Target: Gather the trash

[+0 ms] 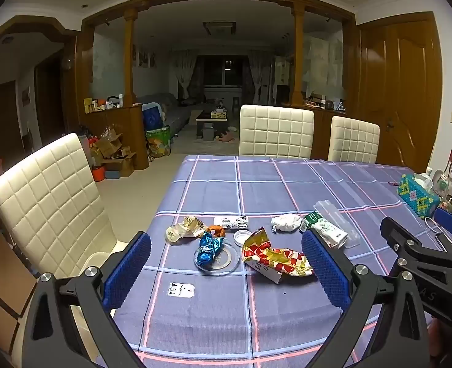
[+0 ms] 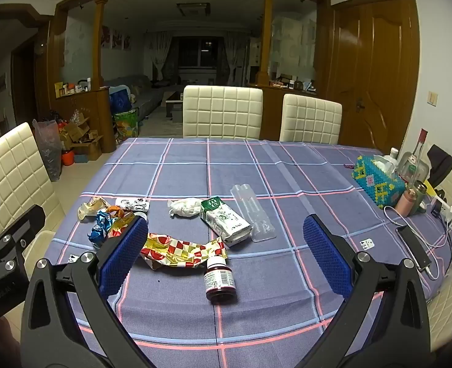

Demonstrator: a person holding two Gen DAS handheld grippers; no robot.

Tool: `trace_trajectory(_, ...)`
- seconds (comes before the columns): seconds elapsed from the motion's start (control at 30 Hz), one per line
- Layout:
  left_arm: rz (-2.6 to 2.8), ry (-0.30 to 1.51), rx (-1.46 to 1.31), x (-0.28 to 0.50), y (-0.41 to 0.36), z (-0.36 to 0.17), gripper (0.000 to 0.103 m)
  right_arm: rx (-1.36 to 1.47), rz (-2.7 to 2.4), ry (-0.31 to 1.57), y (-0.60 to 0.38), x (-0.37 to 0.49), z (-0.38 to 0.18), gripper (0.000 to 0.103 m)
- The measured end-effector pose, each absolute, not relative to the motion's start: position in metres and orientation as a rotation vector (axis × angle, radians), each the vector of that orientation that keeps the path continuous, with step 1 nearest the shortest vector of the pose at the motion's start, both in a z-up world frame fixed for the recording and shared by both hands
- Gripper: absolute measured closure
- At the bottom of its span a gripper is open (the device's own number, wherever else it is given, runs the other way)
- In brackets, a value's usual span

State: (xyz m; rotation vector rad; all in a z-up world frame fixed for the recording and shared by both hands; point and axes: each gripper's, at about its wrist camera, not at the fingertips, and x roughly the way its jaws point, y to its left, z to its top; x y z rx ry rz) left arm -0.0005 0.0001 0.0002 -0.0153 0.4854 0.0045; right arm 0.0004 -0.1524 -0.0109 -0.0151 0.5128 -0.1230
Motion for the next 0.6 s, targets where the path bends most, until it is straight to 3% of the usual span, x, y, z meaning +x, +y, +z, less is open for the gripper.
trace_trajectory(0.6, 0.006, 0.486, -0.015, 0.0, 0.0003, 0.0001, 0.006, -0.015, -0.123, 0.512, -0.1508, -0.0004, -0.0104, 0.003)
